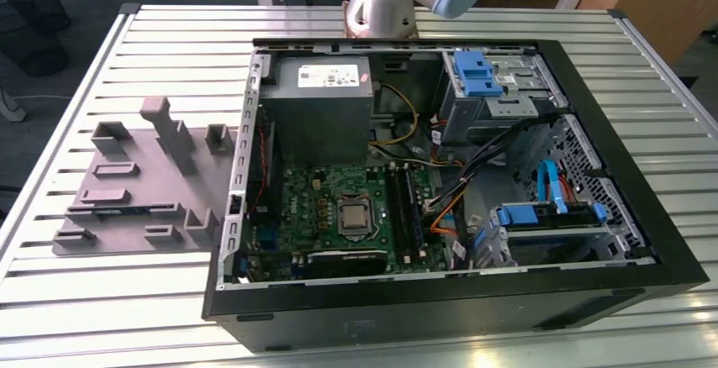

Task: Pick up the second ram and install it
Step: 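Pick up the second ram and move it above second insertion slot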

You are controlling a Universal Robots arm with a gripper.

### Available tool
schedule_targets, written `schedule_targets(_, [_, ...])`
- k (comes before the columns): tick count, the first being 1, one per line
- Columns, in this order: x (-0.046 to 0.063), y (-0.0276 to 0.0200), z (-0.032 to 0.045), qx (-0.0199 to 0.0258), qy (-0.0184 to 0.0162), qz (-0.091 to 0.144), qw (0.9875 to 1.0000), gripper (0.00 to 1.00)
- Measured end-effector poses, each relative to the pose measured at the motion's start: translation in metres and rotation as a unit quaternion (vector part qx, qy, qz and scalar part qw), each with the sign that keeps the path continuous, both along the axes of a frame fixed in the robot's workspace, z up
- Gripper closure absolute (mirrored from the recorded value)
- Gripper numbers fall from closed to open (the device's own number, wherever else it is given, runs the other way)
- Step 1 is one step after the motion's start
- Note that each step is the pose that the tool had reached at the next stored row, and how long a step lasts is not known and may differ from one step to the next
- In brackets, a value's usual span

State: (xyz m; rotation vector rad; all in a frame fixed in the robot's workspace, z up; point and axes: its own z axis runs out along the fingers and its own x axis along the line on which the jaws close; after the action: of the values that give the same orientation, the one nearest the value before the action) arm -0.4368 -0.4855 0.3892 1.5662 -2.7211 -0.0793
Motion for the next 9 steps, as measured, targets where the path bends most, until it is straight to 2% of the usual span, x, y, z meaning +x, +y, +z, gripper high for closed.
schedule_targets(9, [0.0000,0.0000,-0.0006,0.0000,-0.0002,0.027,0.9996,0.89])
